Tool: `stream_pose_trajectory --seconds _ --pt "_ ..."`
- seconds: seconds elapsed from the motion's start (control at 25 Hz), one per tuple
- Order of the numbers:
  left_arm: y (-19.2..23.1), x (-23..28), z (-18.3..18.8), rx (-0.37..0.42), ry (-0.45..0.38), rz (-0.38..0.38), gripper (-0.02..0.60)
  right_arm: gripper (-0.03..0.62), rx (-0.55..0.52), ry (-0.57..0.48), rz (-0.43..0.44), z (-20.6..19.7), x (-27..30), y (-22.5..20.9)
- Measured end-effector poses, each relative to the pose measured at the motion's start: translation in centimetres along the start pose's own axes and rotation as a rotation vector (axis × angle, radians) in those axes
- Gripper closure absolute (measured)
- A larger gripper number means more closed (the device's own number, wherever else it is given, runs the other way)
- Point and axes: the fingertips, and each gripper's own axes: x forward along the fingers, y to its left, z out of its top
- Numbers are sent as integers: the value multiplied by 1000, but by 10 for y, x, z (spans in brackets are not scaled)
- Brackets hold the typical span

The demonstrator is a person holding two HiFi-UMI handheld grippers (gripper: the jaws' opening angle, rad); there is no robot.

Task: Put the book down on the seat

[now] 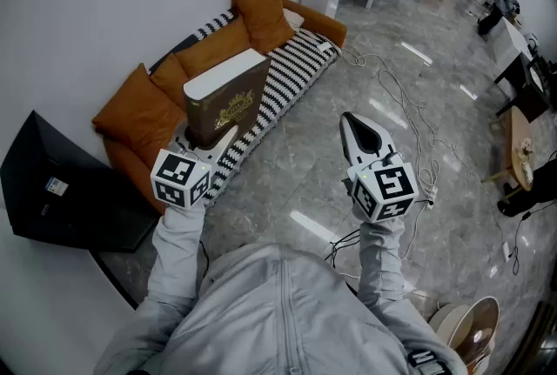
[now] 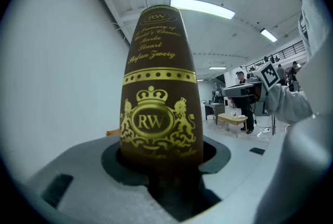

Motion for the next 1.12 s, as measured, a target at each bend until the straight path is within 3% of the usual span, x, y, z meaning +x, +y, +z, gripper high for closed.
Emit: stream_pose_trajectory --seconds 0.6,1.12 --pt "-45 22 -9 36 52 36 344 565 43 21 56 -23 -8 -35" --pt "-47 48 -13 45 54 42 344 565 31 46 68 -34 0 -57"
